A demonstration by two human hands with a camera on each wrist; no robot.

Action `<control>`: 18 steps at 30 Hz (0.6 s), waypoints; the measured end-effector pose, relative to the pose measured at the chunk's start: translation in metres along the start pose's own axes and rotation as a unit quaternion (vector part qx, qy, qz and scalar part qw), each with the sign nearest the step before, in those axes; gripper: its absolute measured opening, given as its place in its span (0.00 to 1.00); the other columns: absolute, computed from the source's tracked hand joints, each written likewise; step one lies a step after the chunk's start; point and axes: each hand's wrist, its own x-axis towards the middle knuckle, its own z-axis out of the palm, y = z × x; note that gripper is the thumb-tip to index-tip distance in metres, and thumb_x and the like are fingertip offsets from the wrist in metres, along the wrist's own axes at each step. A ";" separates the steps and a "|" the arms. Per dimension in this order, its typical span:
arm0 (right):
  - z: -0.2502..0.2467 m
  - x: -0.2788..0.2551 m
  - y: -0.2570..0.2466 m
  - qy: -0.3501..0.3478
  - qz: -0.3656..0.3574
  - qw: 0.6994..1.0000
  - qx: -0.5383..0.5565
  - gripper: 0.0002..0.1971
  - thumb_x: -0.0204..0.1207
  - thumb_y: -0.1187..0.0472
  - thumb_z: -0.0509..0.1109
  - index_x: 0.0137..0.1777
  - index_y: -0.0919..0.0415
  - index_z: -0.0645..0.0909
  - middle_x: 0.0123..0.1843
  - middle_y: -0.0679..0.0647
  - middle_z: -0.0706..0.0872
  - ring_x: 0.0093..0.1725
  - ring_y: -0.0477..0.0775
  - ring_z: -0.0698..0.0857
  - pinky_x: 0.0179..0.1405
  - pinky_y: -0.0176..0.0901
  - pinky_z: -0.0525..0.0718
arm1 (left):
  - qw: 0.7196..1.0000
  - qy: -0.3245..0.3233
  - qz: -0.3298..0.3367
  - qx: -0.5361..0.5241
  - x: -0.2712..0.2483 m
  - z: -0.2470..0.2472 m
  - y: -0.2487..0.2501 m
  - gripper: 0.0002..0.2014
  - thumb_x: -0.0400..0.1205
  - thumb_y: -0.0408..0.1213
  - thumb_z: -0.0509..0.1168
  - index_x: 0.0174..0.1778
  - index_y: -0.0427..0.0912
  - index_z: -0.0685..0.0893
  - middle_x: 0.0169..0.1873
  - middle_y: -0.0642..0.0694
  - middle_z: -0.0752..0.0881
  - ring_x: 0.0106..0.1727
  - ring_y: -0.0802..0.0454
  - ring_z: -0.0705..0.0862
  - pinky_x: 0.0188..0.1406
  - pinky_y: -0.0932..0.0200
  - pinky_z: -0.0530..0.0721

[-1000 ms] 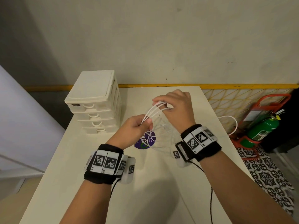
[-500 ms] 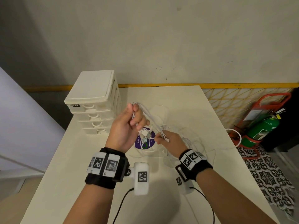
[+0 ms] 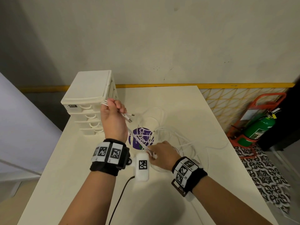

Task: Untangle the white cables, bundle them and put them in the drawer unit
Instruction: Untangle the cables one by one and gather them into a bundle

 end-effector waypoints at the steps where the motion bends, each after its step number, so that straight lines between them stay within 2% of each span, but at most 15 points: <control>1: -0.001 -0.001 -0.002 0.004 -0.009 1.000 -0.004 0.05 0.75 0.58 0.61 0.46 0.49 0.77 0.33 0.45 0.80 0.43 0.54 0.83 0.59 0.45 0.73 | 0.996 0.005 0.033 0.083 -0.001 -0.002 -0.002 0.13 0.89 0.33 0.48 0.40 0.44 0.71 0.28 0.52 0.75 0.29 0.56 0.71 0.31 0.66 0.72; 3: -0.003 -0.006 -0.005 0.022 -0.034 0.999 -0.019 0.10 0.75 0.59 0.58 0.52 0.51 0.79 0.40 0.49 0.86 0.44 0.58 0.83 0.52 0.46 0.79 | 0.961 -0.042 0.096 0.255 -0.004 -0.008 -0.010 0.10 0.88 0.31 0.50 0.42 0.40 0.71 0.32 0.51 0.74 0.31 0.58 0.71 0.32 0.69 0.72; 4: -0.007 -0.008 -0.006 0.033 -0.046 0.998 -0.028 0.12 0.76 0.60 0.58 0.55 0.52 0.80 0.45 0.51 0.88 0.46 0.60 0.83 0.47 0.45 0.79 | 0.932 -0.095 0.107 0.332 -0.004 -0.012 -0.016 0.08 0.88 0.31 0.51 0.43 0.40 0.71 0.33 0.51 0.74 0.31 0.60 0.71 0.32 0.71 0.72; 5: -0.013 -0.010 -0.005 0.050 -0.064 0.996 -0.026 0.13 0.76 0.62 0.58 0.56 0.53 0.81 0.49 0.51 0.89 0.48 0.60 0.83 0.45 0.43 0.75 | 0.891 -0.158 0.106 0.412 -0.004 -0.017 -0.020 0.08 0.87 0.31 0.52 0.43 0.42 0.70 0.35 0.52 0.75 0.33 0.61 0.72 0.34 0.70 0.72; 7: -0.028 -0.012 -0.002 0.105 -0.116 0.988 -0.014 0.14 0.75 0.67 0.60 0.54 0.57 0.84 0.49 0.52 0.90 0.46 0.58 0.85 0.45 0.43 0.70 | 0.806 -0.275 0.068 0.519 -0.004 -0.027 -0.026 0.11 0.87 0.32 0.54 0.39 0.48 0.69 0.37 0.49 0.77 0.33 0.59 0.74 0.36 0.61 0.74; 8: -0.036 -0.012 0.001 0.134 -0.127 0.983 -0.015 0.14 0.73 0.67 0.61 0.53 0.57 0.85 0.45 0.53 0.91 0.42 0.58 0.86 0.45 0.44 0.71 | 0.785 -0.311 0.014 0.535 -0.005 -0.030 -0.026 0.12 0.87 0.32 0.54 0.37 0.48 0.68 0.35 0.47 0.78 0.30 0.58 0.74 0.34 0.57 0.73; 11: -0.055 -0.011 0.016 0.209 -0.116 0.971 -0.008 0.15 0.73 0.62 0.56 0.51 0.56 0.84 0.40 0.52 0.89 0.38 0.57 0.85 0.42 0.44 0.67 | 0.768 -0.379 -0.167 0.488 -0.020 -0.025 -0.018 0.15 0.88 0.40 0.54 0.38 0.38 0.72 0.22 0.44 0.75 0.18 0.55 0.69 0.23 0.58 0.67; 13: -0.070 -0.008 0.026 0.235 -0.107 0.966 -0.010 0.15 0.73 0.59 0.55 0.51 0.54 0.83 0.43 0.51 0.89 0.41 0.56 0.84 0.43 0.43 0.66 | 0.775 -0.415 -0.240 0.412 -0.032 -0.013 -0.012 0.22 0.86 0.52 0.52 0.38 0.36 0.76 0.17 0.49 0.70 0.17 0.56 0.64 0.20 0.61 0.63; 15: -0.083 -0.002 0.038 0.263 -0.086 0.961 -0.018 0.14 0.74 0.53 0.58 0.52 0.53 0.83 0.47 0.50 0.86 0.46 0.55 0.83 0.48 0.44 0.70 | 0.787 -0.419 -0.277 0.359 -0.037 -0.002 -0.005 0.25 0.83 0.58 0.52 0.37 0.38 0.78 0.18 0.53 0.66 0.18 0.57 0.61 0.18 0.66 0.61; 18: -0.083 0.001 0.052 0.303 -0.083 0.949 -0.039 0.17 0.73 0.42 0.66 0.52 0.53 0.84 0.49 0.50 0.83 0.50 0.49 0.78 0.53 0.46 0.74 | 0.826 -0.383 -0.263 0.319 -0.033 0.007 0.002 0.20 0.85 0.50 0.56 0.32 0.42 0.75 0.18 0.51 0.65 0.19 0.56 0.59 0.16 0.66 0.57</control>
